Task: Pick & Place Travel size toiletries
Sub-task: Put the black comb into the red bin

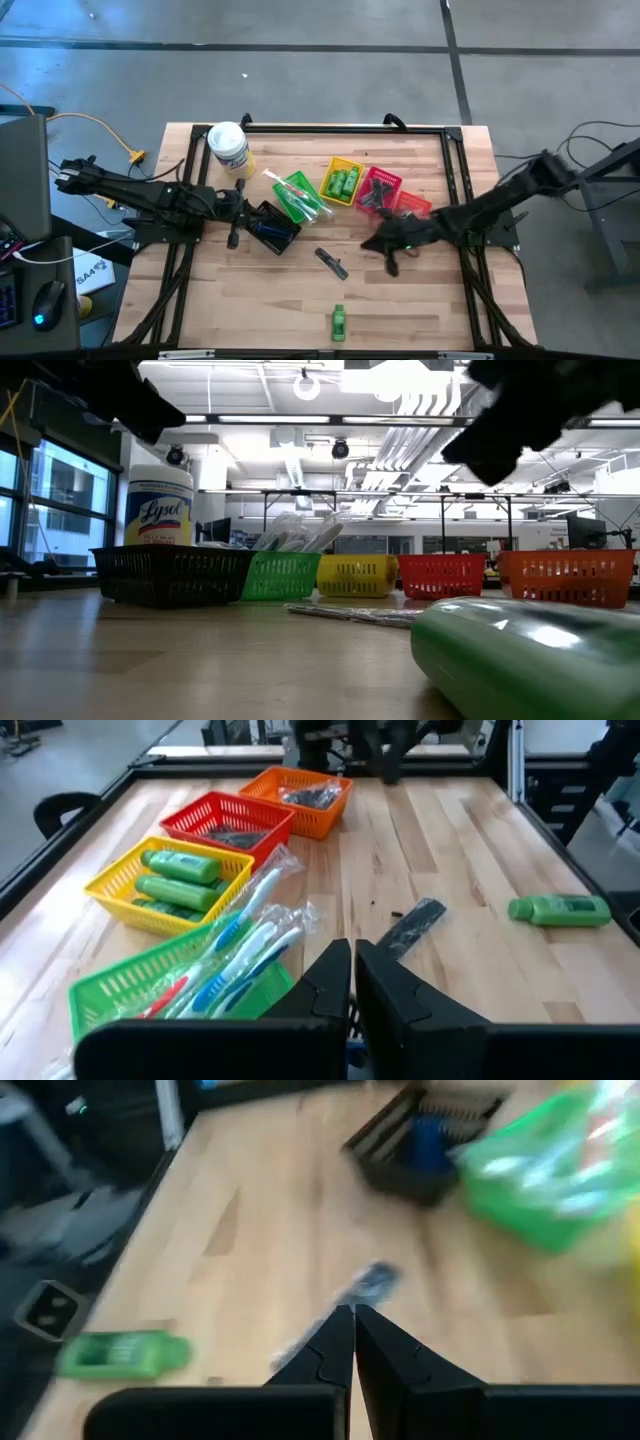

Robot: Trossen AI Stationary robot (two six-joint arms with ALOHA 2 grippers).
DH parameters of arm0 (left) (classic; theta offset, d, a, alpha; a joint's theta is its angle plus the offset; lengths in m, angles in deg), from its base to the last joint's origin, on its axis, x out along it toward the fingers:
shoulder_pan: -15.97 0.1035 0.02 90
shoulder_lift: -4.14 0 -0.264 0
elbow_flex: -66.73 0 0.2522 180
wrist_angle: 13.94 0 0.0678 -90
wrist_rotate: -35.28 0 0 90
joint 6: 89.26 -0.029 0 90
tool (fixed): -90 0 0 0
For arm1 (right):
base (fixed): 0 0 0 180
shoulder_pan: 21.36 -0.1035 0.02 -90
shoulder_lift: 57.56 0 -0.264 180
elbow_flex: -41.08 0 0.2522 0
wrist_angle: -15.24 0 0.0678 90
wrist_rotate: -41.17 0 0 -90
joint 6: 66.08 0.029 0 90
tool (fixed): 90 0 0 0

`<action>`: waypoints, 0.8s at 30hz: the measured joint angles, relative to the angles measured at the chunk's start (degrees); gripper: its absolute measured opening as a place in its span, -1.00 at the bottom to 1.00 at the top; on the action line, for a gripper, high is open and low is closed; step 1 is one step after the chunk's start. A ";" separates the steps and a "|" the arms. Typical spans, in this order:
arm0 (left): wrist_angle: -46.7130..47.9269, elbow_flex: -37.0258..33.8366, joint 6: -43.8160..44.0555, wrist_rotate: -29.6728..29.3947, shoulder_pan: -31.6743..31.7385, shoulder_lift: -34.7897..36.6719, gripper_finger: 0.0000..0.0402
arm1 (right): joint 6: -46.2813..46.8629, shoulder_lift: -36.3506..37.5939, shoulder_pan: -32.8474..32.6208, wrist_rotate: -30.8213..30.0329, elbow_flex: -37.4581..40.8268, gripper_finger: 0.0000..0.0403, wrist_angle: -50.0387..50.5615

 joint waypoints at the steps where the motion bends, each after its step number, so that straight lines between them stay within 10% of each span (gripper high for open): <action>1: 0.40 0.00 0.00 0.00 0.00 0.00 -0.92 | 1.59 -2.98 0.26 2.00 -2.63 -0.97 1.33; 7: 1.51 0.00 0.00 0.04 0.00 0.00 -0.92 | 2.74 -17.09 1.95 15.48 -16.63 -0.97 6.25; 24: 4.95 0.00 0.91 0.90 0.00 -0.02 -0.91 | 13.37 -33.18 2.61 9.20 -27.19 -0.79 15.29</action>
